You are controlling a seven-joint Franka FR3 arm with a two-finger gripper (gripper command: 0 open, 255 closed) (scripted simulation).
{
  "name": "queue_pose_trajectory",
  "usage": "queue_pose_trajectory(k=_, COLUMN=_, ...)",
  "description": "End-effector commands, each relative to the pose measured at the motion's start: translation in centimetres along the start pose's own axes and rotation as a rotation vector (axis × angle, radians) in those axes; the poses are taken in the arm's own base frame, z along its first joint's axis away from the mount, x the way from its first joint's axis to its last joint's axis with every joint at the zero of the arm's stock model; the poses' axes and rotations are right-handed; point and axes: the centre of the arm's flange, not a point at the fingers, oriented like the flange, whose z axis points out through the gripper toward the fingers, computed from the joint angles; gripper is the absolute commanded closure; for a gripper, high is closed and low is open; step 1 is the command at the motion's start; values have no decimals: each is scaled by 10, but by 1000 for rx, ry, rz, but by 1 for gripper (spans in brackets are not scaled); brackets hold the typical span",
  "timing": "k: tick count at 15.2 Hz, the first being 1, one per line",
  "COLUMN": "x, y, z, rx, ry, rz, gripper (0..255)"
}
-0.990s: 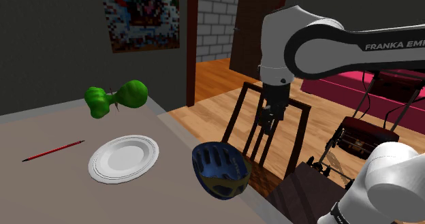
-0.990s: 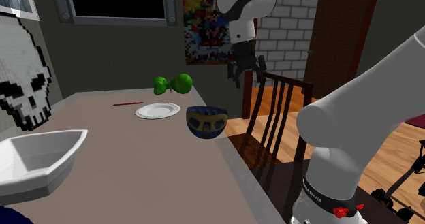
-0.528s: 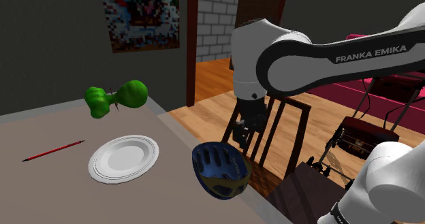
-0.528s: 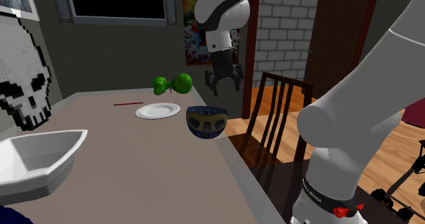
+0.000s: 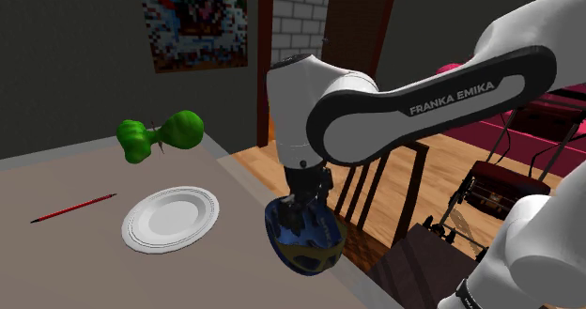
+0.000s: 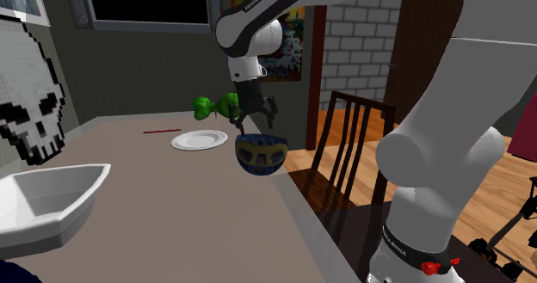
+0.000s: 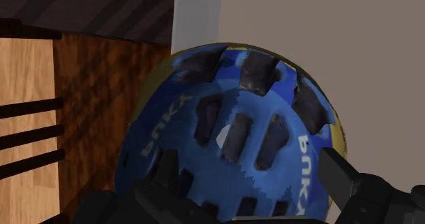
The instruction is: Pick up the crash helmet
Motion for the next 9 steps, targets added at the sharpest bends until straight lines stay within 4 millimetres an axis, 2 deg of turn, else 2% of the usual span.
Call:
queue_pose_trajectory(k=1, x=10, y=-28, z=6, rx=4, ry=-2, rz=-2, gripper=0)
queue_pose_trajectory(k=4, x=24, y=-64, z=15, rx=6, ry=-5, rz=-6, gripper=0)
queue_pose_trajectory(k=9, x=28, y=-68, z=35, rx=6, ry=-5, rz=-6, gripper=0)
